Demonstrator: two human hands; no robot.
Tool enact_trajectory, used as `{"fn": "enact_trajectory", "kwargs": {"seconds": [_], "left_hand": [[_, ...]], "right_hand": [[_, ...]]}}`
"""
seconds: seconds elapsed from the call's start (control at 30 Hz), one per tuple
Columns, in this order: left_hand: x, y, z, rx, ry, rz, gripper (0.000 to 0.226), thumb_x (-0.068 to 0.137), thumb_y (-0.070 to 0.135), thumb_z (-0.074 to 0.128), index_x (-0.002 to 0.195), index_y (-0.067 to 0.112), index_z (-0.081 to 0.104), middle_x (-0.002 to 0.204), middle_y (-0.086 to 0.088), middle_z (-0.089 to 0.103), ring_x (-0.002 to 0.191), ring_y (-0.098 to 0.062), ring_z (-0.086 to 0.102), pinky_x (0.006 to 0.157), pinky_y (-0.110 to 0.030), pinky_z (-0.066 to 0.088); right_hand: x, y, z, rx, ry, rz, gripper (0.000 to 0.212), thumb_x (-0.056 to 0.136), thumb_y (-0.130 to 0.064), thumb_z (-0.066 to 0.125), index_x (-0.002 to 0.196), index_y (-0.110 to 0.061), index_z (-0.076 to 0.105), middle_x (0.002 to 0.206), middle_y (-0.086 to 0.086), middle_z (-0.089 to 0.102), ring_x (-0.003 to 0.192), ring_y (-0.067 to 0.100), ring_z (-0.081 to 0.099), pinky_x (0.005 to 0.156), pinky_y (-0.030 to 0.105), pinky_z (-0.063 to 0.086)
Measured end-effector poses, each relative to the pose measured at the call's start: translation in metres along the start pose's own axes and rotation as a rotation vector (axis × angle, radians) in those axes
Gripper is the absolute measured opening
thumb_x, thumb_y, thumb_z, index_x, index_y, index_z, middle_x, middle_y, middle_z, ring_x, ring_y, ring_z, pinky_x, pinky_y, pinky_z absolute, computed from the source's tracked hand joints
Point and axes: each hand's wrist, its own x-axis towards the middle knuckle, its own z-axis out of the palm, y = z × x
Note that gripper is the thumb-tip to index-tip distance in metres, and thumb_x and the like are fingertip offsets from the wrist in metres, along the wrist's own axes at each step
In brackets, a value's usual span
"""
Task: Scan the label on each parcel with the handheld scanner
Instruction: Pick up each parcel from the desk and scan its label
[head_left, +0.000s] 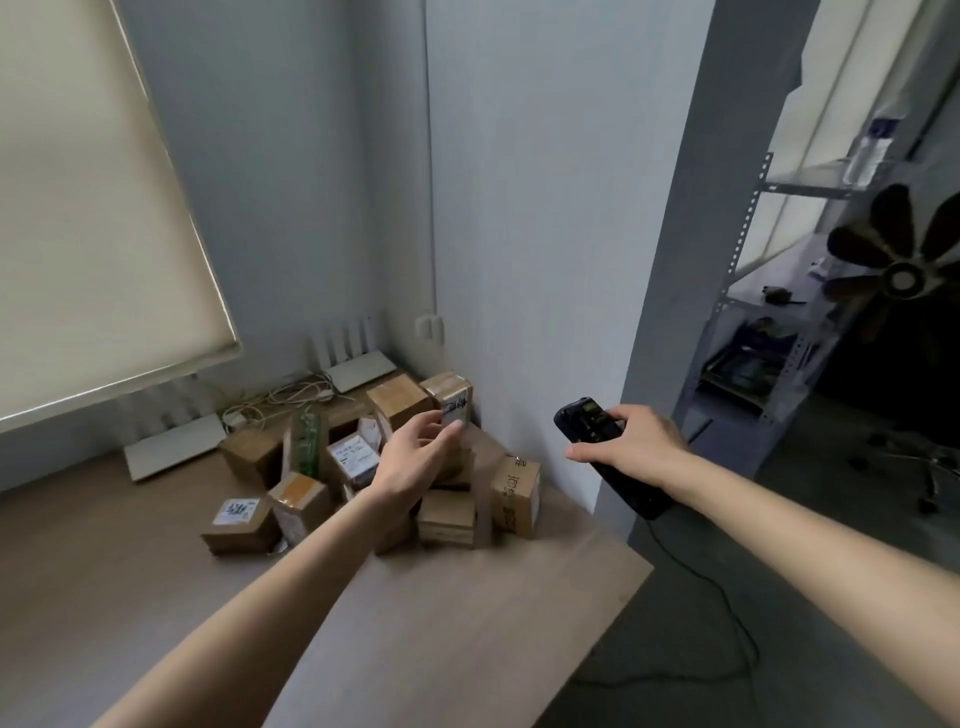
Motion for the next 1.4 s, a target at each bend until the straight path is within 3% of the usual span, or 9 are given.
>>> {"fn": "enact_trajectory", "kwargs": {"seconds": [0.27,0.73,0.9,1.0,1.1,1.17,1.27,1.33,1.4], "left_hand": [[0.106,-0.048,0.046,0.029,-0.093,-0.08,0.06,0.096,0.048,0.062,0.146,0.018,0.051,0.133,-0.004,0.062,0.118,-0.019,0.06,0.098,-0.033,0.051],[0.203,-0.172,0.154,0.18,-0.201,-0.338,0.066,0.095,0.051,0.061,0.151,0.022,0.043,0.152,-0.001,0.048,0.136,-0.019,0.047,0.109,-0.037,0.042],[0.233,-0.206,0.182,0.207,-0.194,-0.433,0.073,0.093,0.054,0.062,0.155,0.023,0.037,0.159,-0.002,0.04,0.144,-0.023,0.039,0.117,-0.046,0.037],[0.244,-0.223,0.2,0.142,-0.203,-0.509,0.076,0.095,0.049,0.063,0.158,0.022,0.031,0.159,-0.005,0.039,0.144,-0.025,0.041,0.116,-0.04,0.038],[0.249,-0.231,0.215,0.093,-0.2,-0.56,0.075,0.097,0.043,0.062,0.159,0.019,0.028,0.156,-0.009,0.043,0.136,-0.023,0.049,0.106,-0.032,0.04],[0.248,-0.23,0.22,0.063,-0.207,-0.584,0.07,0.099,0.037,0.061,0.158,0.018,0.028,0.15,-0.008,0.049,0.119,-0.017,0.055,0.094,-0.027,0.045],[0.244,-0.227,0.222,-0.075,-0.24,-0.647,0.043,0.102,0.028,0.056,0.144,0.019,0.051,0.126,-0.005,0.068,0.104,-0.019,0.068,0.089,-0.035,0.057],[0.24,-0.217,0.22,-0.129,-0.198,-0.654,0.018,0.103,0.028,0.055,0.12,0.024,0.061,0.108,-0.001,0.07,0.099,-0.02,0.069,0.086,-0.038,0.059],[0.237,-0.207,0.219,-0.155,-0.144,-0.644,0.02,0.102,0.035,0.056,0.118,0.022,0.055,0.11,-0.001,0.064,0.101,-0.022,0.065,0.09,-0.045,0.058]], "right_hand": [[0.099,0.027,0.035,0.024,-0.036,0.103,0.07,0.064,-0.06,0.091,0.121,-0.028,0.068,0.11,-0.001,0.073,0.1,0.022,0.068,0.09,0.037,0.058],[0.223,0.152,0.154,0.13,-0.243,0.374,0.057,0.064,-0.058,0.092,0.109,-0.031,0.071,0.097,-0.008,0.073,0.09,0.016,0.07,0.07,0.026,0.053],[0.262,0.178,0.198,0.2,-0.299,0.434,0.071,0.054,-0.069,0.088,0.112,-0.031,0.071,0.1,-0.007,0.075,0.091,0.018,0.072,0.085,0.036,0.061],[0.276,0.187,0.219,0.256,-0.319,0.456,0.056,0.059,-0.065,0.089,0.101,-0.035,0.067,0.097,-0.007,0.074,0.091,0.017,0.07,0.088,0.037,0.06],[0.286,0.192,0.234,0.33,-0.328,0.483,0.053,0.06,-0.066,0.089,0.097,-0.037,0.065,0.097,-0.009,0.073,0.091,0.016,0.07,0.086,0.035,0.06],[0.289,0.192,0.239,0.429,-0.344,0.496,0.059,0.068,-0.059,0.089,0.113,-0.029,0.067,0.103,-0.007,0.072,0.093,0.012,0.068,0.075,0.028,0.056],[0.289,0.193,0.238,0.548,-0.351,0.515,0.055,0.078,-0.05,0.087,0.117,-0.023,0.058,0.1,-0.009,0.065,0.085,0.001,0.057,0.062,0.017,0.041],[0.286,0.194,0.234,0.579,-0.35,0.505,0.056,0.078,-0.05,0.087,0.117,-0.025,0.056,0.098,-0.011,0.063,0.087,0.001,0.058,0.065,0.018,0.042],[0.282,0.195,0.229,0.579,-0.326,0.493,0.066,0.072,-0.057,0.088,0.122,-0.025,0.059,0.105,-0.008,0.067,0.098,0.011,0.064,0.078,0.026,0.05]]}}
